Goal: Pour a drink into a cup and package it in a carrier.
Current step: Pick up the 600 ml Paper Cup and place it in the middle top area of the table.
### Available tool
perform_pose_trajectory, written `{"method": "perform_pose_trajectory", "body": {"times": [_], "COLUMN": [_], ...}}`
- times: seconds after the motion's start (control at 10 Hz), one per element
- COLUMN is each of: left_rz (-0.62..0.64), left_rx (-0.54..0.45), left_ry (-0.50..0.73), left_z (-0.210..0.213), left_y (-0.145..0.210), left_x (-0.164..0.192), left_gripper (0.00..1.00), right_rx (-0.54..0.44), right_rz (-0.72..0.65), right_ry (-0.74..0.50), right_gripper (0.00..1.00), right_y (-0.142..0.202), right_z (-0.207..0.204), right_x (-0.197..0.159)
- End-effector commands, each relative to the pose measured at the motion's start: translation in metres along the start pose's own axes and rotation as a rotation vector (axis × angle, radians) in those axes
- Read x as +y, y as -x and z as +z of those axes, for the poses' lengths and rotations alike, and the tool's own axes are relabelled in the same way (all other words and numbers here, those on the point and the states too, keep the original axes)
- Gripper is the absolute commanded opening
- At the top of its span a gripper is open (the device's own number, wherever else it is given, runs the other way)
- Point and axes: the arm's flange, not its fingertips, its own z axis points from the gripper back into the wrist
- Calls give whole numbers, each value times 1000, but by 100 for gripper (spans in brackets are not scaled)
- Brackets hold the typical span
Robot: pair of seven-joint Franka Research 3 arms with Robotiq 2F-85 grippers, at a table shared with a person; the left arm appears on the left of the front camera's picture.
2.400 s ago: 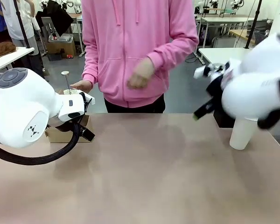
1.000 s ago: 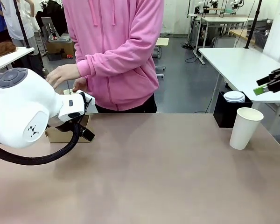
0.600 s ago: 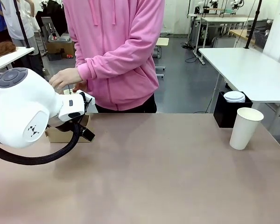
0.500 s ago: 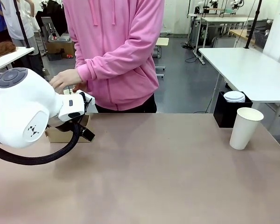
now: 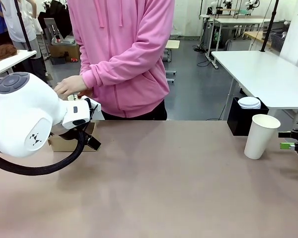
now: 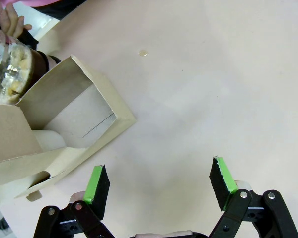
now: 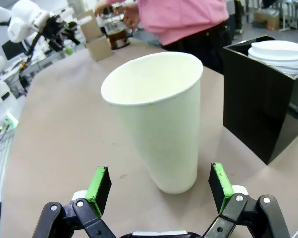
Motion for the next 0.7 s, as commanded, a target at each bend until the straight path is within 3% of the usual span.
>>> {"method": "perform_pose_trajectory", "body": {"times": [0.0,0.1,0.3,0.6], "left_rz": [0,0,0,0], "left_rx": [-1,-1,-1,-1], "left_ry": [1,1,1,1], "left_z": [0,0,0,0], "left_y": [0,0,0,0], "left_x": [0,0,0,0], "left_gripper": [100,100,100,100], "right_rx": [-52,0,0,-86], "right_rz": [12,0,0,20], "right_ry": [80,0,0,23], "right_gripper": [100,100,100,100], "right_y": [-14,0,0,9], "right_z": [4,0,0,-15], "right_x": [-16,0,0,-12]}}
